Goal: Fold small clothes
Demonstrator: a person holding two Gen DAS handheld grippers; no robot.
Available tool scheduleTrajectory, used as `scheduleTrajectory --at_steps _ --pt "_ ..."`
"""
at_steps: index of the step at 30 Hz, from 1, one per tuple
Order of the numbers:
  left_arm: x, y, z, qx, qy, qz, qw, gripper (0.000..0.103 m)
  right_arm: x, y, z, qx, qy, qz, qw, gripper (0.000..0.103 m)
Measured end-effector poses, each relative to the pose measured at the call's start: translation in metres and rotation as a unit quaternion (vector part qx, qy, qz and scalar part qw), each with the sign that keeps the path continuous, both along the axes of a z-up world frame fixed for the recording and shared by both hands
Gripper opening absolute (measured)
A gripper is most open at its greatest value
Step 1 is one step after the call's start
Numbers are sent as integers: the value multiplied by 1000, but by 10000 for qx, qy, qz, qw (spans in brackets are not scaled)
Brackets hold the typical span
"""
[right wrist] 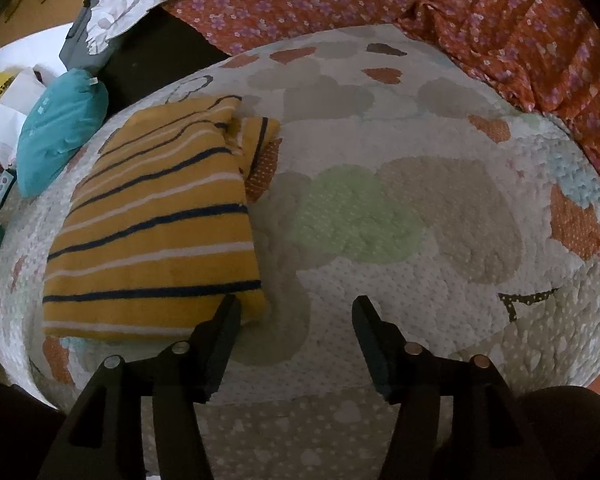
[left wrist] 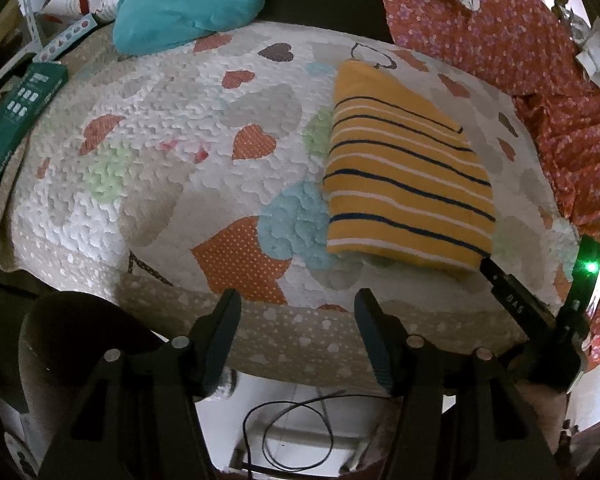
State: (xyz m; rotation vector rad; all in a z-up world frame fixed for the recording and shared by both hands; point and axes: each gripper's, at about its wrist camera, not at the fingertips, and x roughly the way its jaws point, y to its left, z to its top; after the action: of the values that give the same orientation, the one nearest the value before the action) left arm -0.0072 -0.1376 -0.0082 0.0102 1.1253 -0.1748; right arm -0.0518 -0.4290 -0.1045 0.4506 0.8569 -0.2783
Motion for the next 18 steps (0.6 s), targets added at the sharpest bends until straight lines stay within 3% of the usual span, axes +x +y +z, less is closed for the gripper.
scheduleTrajectory --at_steps 18 --pt "-2 -10 -2 344 -170 -107 9992 58 4 -7 -9 252 119 -113 9995 70"
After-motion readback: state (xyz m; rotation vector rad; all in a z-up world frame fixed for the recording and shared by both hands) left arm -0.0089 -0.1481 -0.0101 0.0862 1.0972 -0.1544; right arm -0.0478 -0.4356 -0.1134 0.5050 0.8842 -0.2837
